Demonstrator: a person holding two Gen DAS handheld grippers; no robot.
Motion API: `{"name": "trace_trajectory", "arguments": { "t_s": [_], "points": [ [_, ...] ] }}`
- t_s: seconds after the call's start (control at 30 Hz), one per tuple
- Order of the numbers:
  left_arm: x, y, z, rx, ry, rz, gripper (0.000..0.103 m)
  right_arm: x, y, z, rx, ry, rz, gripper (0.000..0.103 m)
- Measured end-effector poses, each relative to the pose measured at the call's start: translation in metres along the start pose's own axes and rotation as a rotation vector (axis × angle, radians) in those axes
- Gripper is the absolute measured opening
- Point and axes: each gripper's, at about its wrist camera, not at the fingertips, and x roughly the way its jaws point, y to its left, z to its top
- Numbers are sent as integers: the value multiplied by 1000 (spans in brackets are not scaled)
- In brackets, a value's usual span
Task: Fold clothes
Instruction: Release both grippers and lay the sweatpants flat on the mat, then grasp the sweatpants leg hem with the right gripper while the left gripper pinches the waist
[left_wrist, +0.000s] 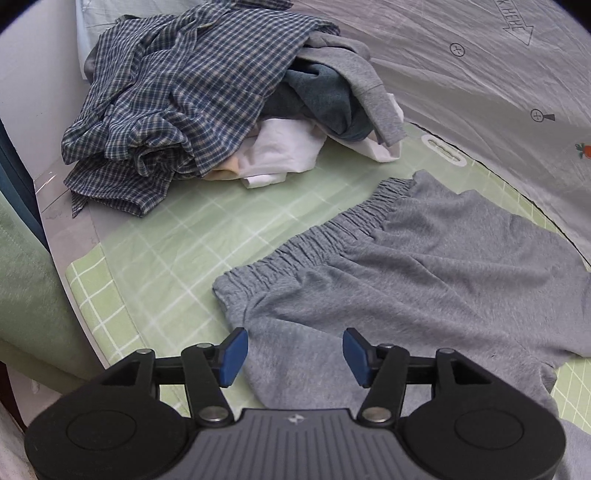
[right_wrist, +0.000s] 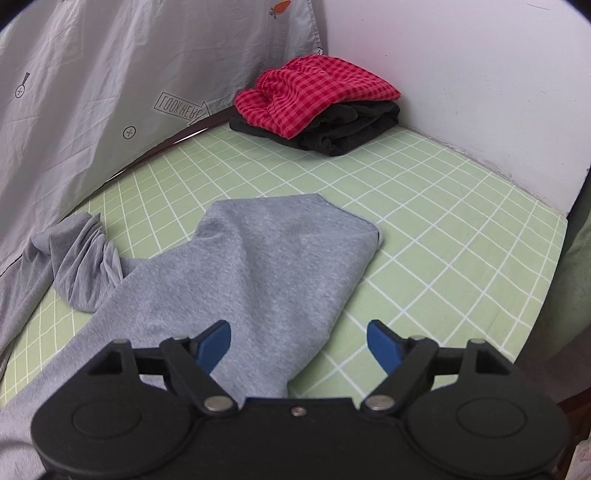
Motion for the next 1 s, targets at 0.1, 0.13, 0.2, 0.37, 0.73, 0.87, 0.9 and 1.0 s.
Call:
{"name": "trace_trajectory", "arguments": {
  "t_s": [0.1,0.13,0.2,0.37,0.73,0.87,0.9,1.0],
  "points": [
    [-2,-31,-18,33,0,-21,64,11,-13,15,-13,-2,14,84],
    [0,-42,-26,39,8,-29,64,15,-18,19,-17,-3,19,88],
    [4,-65,-42,45,33,-44,64,22,-27,29,-26,-4,28,95],
    [12,-114,-68,88,92,-74,64,48,-21,67,-69,-11,52,97],
    [46,-205,-42,188,139,-125,71,131,46,122,-32,87,102,97],
    [65,-238,-35,268,177,-156,72,155,71,123,-66,161,74,97],
    [69,-245,-35,284,182,-149,72,159,75,121,-80,175,67,97],
    [78,-262,-34,327,196,-135,72,166,82,117,-110,210,39,96]
  ]
}}
